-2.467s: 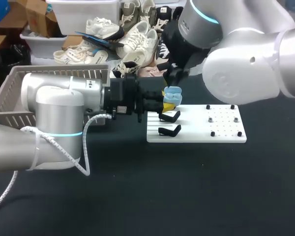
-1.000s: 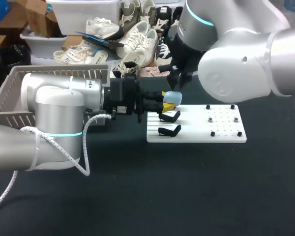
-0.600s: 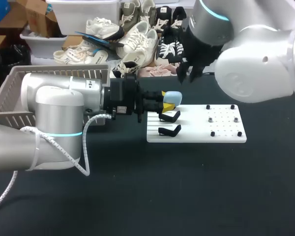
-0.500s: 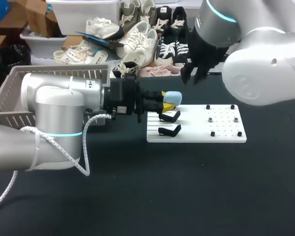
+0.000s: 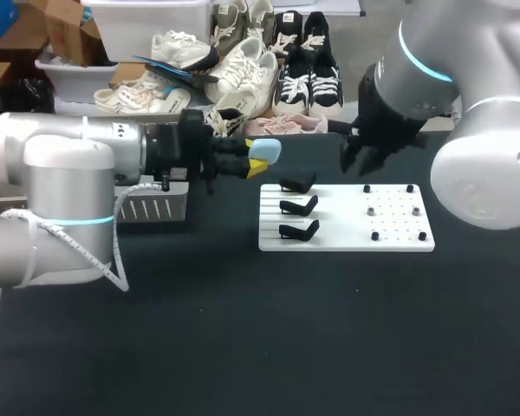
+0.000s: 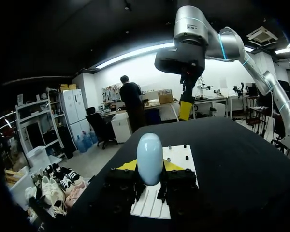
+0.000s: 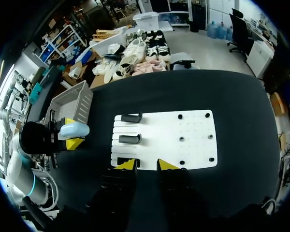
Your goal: Pick up each earbud case from the left stands, insert the matching earbuds, close the lid, and place the case in the box.
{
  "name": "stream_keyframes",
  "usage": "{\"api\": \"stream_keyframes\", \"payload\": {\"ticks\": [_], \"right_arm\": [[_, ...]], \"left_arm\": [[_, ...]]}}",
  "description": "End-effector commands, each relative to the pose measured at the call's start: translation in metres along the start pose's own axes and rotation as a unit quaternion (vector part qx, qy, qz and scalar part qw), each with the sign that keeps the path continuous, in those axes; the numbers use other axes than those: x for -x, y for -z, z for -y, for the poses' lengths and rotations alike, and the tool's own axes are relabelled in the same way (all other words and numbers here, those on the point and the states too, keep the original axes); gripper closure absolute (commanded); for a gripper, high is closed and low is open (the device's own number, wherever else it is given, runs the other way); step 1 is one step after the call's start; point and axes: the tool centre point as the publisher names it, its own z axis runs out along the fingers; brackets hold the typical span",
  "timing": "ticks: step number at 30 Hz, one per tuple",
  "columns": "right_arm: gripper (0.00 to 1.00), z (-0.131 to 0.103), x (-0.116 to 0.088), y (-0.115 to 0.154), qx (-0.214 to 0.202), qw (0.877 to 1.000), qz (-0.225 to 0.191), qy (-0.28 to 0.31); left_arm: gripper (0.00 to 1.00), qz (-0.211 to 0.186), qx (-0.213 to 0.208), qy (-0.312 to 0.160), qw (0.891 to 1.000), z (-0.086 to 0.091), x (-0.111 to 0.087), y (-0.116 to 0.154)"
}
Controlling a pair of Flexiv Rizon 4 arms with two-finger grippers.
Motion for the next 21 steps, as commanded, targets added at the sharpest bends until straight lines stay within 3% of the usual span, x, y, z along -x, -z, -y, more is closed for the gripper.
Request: {"api": "stream_keyframes", "payload": {"ticks": [1,11,21], "right_arm": [[0.76,0.000,-0.004,0.002,-0.008,1.000,0.023,-0.007],[0.77,-0.014,0.001,0.004,-0.030,0.999,0.019,-0.022],[0.76,-0.033,-0.006,0.002,-0.046,0.998,0.011,-0.052]], "left_arm": [[1.00,-0.019,0.051,0.003,0.998,0.004,0.002,0.059],[1.00,-0.066,0.123,0.023,0.990,-0.037,-0.037,0.145],[1.00,-0.077,0.120,0.084,0.986,-0.069,-0.096,0.162]]}}
